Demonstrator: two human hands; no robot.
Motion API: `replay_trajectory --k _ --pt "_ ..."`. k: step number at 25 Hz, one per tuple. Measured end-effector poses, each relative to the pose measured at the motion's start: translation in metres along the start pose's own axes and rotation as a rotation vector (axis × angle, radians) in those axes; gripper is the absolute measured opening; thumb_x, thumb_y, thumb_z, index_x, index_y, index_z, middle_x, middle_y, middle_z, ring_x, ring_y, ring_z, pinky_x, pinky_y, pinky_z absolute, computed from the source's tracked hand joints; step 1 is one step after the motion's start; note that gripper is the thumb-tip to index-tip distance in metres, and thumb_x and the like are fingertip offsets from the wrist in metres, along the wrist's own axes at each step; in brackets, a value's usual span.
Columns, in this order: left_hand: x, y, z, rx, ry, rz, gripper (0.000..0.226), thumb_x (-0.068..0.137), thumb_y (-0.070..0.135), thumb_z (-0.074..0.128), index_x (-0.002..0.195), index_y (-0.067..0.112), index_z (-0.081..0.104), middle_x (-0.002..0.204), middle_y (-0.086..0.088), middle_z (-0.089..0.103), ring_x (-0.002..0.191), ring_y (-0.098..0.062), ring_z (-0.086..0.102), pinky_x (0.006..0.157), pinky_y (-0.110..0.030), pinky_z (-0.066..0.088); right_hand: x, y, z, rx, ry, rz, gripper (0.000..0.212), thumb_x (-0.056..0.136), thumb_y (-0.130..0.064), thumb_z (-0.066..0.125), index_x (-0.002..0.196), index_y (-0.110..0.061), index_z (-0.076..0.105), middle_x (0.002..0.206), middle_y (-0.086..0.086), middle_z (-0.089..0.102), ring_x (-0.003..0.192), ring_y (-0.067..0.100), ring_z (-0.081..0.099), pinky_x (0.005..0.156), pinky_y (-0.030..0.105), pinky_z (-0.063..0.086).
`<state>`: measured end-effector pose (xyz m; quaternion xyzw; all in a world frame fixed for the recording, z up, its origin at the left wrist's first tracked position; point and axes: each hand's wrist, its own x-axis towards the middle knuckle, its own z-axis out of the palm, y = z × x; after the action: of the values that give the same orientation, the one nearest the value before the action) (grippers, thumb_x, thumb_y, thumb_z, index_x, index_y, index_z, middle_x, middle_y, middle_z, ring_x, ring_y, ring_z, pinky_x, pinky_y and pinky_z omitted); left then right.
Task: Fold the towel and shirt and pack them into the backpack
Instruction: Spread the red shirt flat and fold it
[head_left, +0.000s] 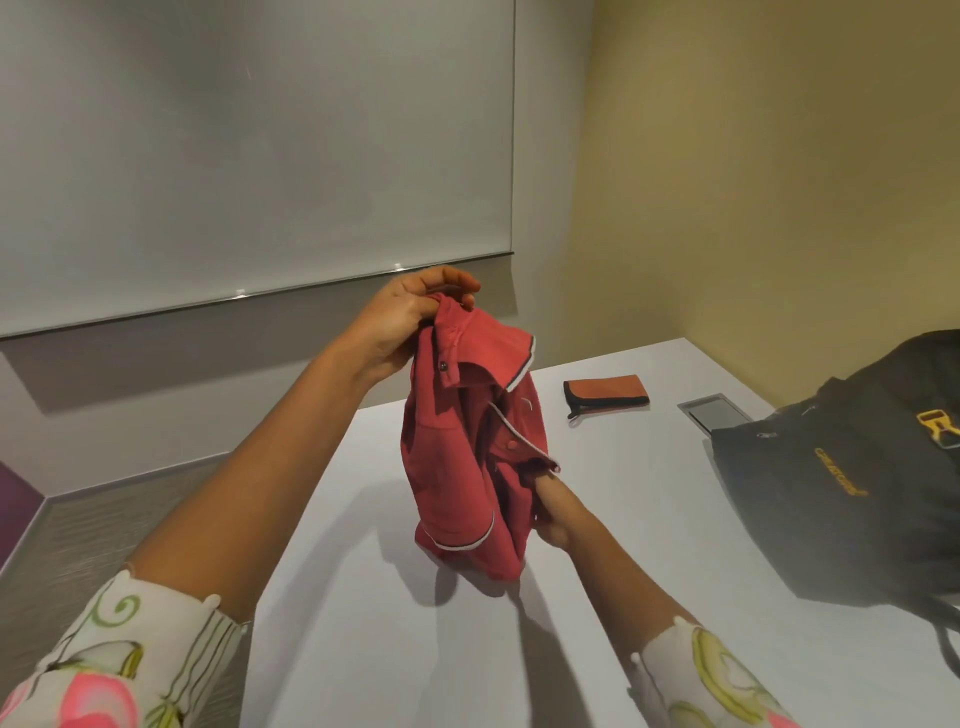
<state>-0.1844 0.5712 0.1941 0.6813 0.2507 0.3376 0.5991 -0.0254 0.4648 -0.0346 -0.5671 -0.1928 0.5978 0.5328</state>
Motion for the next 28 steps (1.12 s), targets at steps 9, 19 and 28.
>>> replay_trajectory --k 9,19,28 --pt "-0.01 -0.024 -0.075 0.793 -0.036 -0.44 0.037 0.081 0.007 0.057 0.115 0.021 0.06 0.125 -0.009 0.057 0.114 -0.024 0.054 0.092 -0.033 0.048 -0.013 -0.12 0.011 -0.084 0.074 -0.525 0.014 0.093 -0.014 0.057 0.097 -0.012 0.07 0.09 0.008 0.071 0.084 0.021 0.063 0.072 0.029 0.05" --pt "0.009 -0.047 -0.015 0.925 -0.179 -0.004 0.05 0.068 0.02 0.083 0.111 0.026 0.059 0.099 0.004 0.066 0.094 -0.021 0.064 0.076 -0.03 0.05 -0.034 -0.156 0.084 -0.65 -0.211 -0.593 0.015 0.085 -0.01 0.072 0.096 -0.011 0.062 0.085 0.001 0.063 0.074 0.009 0.057 0.068 0.022 0.046" --pt "-0.009 -0.054 -0.073 1.006 -0.059 0.004 0.034 0.068 0.001 0.05 0.075 0.03 0.067 0.074 0.002 0.068 0.07 -0.019 0.063 0.068 -0.036 0.051 -0.015 -0.108 0.011 -1.385 -0.122 -0.248 0.03 0.076 -0.027 0.076 0.1 -0.009 0.071 0.098 0.007 0.071 0.091 0.024 0.065 0.081 0.034 0.053"
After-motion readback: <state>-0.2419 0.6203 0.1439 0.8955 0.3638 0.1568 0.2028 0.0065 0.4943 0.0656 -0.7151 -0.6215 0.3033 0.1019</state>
